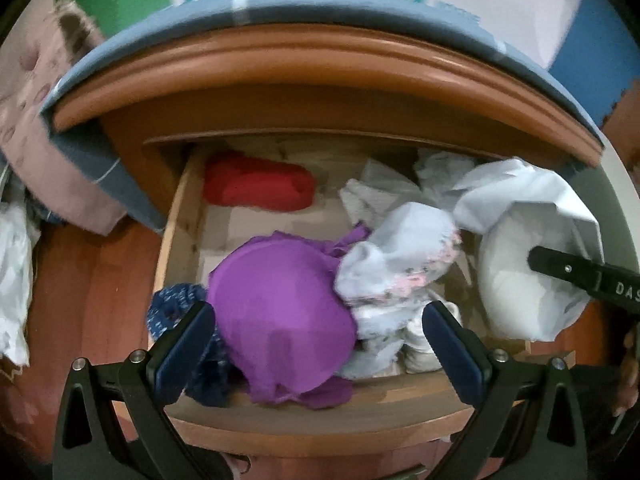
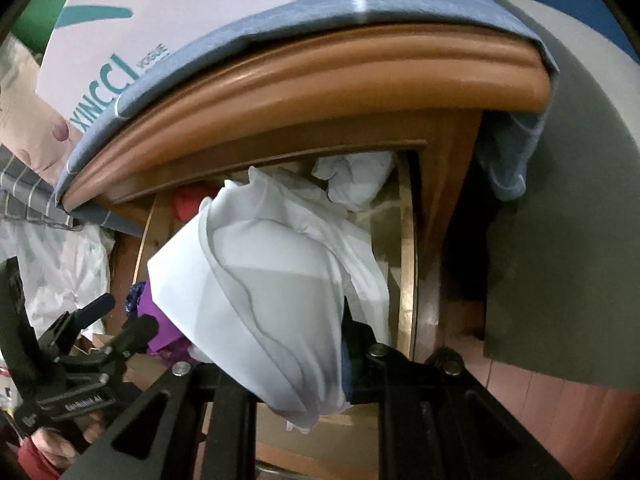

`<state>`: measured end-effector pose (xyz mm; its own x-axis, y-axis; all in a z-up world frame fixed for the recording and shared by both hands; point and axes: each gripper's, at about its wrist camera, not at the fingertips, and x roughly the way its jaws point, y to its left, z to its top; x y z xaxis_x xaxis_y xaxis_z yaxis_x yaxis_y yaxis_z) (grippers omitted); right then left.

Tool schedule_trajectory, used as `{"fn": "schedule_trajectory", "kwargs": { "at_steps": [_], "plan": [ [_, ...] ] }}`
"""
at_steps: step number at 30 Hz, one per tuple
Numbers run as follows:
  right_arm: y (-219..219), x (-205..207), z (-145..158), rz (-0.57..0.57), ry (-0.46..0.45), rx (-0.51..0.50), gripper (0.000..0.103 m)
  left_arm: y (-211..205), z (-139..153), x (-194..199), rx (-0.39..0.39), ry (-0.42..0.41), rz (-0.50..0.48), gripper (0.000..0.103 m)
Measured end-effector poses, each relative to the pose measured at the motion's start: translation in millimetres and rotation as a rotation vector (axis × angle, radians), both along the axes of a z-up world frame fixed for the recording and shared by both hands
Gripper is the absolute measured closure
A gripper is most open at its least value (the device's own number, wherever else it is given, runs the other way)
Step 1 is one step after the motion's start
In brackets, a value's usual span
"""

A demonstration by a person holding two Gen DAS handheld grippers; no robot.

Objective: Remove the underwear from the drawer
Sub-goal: 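Grasp the white lace-trimmed underwear with the left gripper while the right gripper holds the white cloth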

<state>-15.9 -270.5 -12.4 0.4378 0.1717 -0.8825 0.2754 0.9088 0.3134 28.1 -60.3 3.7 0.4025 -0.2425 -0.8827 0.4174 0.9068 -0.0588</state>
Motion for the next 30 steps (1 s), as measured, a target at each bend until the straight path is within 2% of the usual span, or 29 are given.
{"fn": "schedule_trajectory", "kwargs": {
  "at_steps": [5,10,13,15,18,19,20,21,23,30],
  "plan": [
    [-6,-2,-2,-0.011,0.013,0.03,0.086,-30,-5,4,0.023,0.008,-0.057,0.0],
    [-6,-3,0,0.002,0.002,0.053,0.086,-47,-28,21,0.05,0.079,-0.058,0.0],
    [-5,-2,1,0.014,0.0,0.058,0.086,-50,-38,27,0.082,0.094,-0.04,0.005],
    [-5,-2,1,0.017,-0.001,0.067,0.086,-49,-41,32,0.082,0.092,-0.014,0.012],
    [-3,-3,1,0.025,-0.006,0.075,0.086,-47,-43,40,0.075,0.112,0.004,0.043],
    [-2,-3,2,0.03,-0.008,0.077,0.086,-46,-44,43,0.053,0.132,0.013,0.059],
    [-1,-4,2,0.03,-0.011,0.08,0.086,-45,-45,44,0.037,0.15,0.02,0.068],
    [0,-4,2,0.031,-0.012,0.082,0.086,-42,-48,47,0.01,0.183,0.035,0.071],
    [2,-5,3,0.033,-0.016,0.084,0.086,-39,-47,46,-0.031,0.205,0.058,0.087],
    [1,-5,3,0.024,-0.019,0.092,0.086,-34,-28,36,-0.066,0.17,0.056,0.092]
  ]
}}
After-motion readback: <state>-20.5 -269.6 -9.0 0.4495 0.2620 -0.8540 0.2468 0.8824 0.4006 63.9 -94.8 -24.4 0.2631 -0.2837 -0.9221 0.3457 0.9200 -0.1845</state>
